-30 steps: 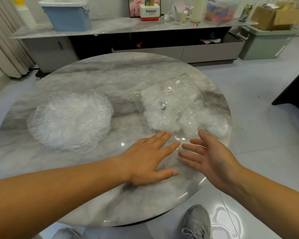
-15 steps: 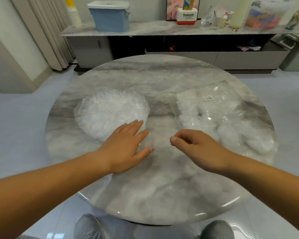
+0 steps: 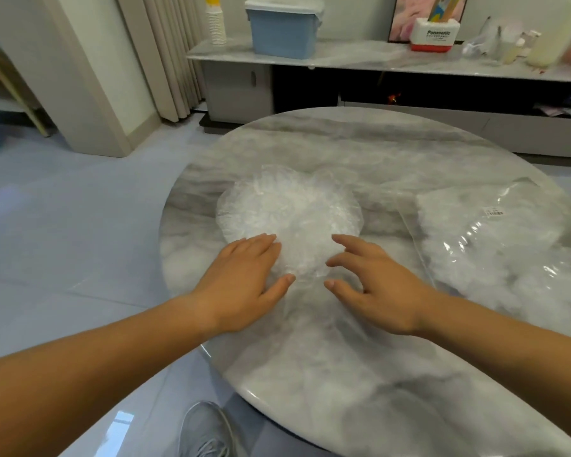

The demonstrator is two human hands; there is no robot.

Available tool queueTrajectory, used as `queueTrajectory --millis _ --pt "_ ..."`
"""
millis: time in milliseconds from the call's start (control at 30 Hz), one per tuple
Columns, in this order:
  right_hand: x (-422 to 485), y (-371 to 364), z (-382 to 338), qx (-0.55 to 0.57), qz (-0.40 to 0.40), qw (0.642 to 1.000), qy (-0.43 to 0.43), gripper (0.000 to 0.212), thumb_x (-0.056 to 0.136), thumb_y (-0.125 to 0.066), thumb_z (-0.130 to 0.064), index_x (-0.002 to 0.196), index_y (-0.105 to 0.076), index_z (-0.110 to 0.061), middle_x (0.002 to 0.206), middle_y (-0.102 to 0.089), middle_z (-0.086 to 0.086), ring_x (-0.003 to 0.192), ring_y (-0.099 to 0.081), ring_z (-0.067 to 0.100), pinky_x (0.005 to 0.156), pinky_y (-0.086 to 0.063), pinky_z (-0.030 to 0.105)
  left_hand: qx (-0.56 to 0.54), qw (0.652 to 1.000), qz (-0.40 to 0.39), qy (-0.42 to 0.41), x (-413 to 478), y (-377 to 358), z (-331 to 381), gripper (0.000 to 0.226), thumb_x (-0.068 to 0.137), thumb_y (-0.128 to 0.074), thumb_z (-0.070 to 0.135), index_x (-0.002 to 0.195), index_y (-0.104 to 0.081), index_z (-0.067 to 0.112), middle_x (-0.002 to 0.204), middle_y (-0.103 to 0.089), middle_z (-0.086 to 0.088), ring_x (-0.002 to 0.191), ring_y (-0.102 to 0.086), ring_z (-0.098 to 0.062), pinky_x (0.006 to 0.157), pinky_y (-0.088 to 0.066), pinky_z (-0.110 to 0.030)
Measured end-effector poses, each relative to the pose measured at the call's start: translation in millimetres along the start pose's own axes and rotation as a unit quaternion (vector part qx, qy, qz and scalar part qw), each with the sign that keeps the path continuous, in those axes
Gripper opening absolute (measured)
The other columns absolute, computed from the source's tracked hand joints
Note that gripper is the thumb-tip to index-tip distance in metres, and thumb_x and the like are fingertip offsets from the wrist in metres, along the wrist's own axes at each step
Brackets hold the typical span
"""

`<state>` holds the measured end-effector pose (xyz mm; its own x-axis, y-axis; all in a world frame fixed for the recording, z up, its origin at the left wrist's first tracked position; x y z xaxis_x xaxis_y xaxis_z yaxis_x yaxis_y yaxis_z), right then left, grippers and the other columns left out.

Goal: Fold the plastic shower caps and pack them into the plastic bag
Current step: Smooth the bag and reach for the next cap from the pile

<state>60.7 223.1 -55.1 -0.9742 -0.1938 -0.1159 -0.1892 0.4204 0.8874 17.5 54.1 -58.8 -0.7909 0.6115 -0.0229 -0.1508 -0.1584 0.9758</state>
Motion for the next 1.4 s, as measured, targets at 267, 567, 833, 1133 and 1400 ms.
queueTrajectory --millis 267,567,833,1133,1400 --pt "-30.5 40.7 -13.8 -0.005 0.2 0.977 0.07 0.039 0.095 -0.047 -0.051 0.115 -0.067 -0.025 0.154 -0.041 0.0 0.141 -0.034 0.019 0.109 -0.033 0.035 0.078 0.981 0.074 -0.161 -28.8 8.9 41.6 0.069 0.101 -0.034 0.054 0.15 -0.044 0.007 0.158 -0.04 -0.012 0.146 -0.037 -0.025 0.121 -0.023 -0.034" --pt "-87.3 25.0 -9.6 -0.014 0.164 0.978 0.128 0.033 0.098 -0.047 -0.047 0.099 -0.071 -0.026 0.121 -0.065 -0.012 0.123 -0.052 0.008 0.105 -0.037 0.034 0.051 0.937 -0.112 -0.326 -67.9 -48.4 113.6 0.067 0.1 -0.039 0.061 0.147 -0.045 0.013 0.152 -0.042 -0.01 0.139 -0.041 -0.026 0.117 -0.033 -0.037" --pt "-99.0 -7.3 20.8 -0.013 0.041 0.993 0.109 0.043 0.091 -0.055 -0.065 0.106 -0.07 -0.027 0.101 -0.067 -0.016 0.099 -0.06 0.001 0.092 -0.048 0.028 -0.049 0.936 -0.1 -0.335 -57.2 -38.6 111.8 0.051 0.1 -0.048 0.051 0.137 -0.059 0.019 0.138 -0.06 0.0 0.123 -0.056 -0.016 0.101 -0.049 -0.036" --pt "-91.9 1.7 19.3 0.19 0.067 0.978 0.046 0.044 0.082 -0.07 -0.06 0.11 -0.053 -0.03 0.107 -0.068 -0.017 0.104 -0.066 0.005 0.09 -0.052 0.023 -0.393 0.917 -0.06 0.008 -20.6 -29.5 54.5 0.02 0.088 -0.077 0.034 0.107 -0.075 0.027 0.104 -0.074 0.015 0.1 -0.068 0.001 0.094 -0.054 -0.023" --pt "-63.3 -24.4 26.0 0.124 0.006 0.992 -0.011 0.025 0.103 -0.05 -0.039 0.108 -0.071 -0.027 0.107 -0.06 -0.013 0.101 -0.057 0.0 0.09 -0.043 0.017 -0.35 0.928 -0.039 0.124 -3.5 -43.2 29.6 0.007 0.09 -0.074 0.022 0.096 -0.071 0.023 0.081 -0.066 0.007 0.069 -0.07 -0.018 0.065 -0.062 -0.035"
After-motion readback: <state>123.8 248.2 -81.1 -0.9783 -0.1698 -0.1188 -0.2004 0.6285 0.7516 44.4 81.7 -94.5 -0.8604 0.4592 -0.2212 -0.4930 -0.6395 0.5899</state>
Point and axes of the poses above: each hand's wrist, its own x-axis towards the middle knuckle, its own y-axis out of the back of the hand, z = x × y, the point moved 9 cm from there along x, towards the middle knuckle
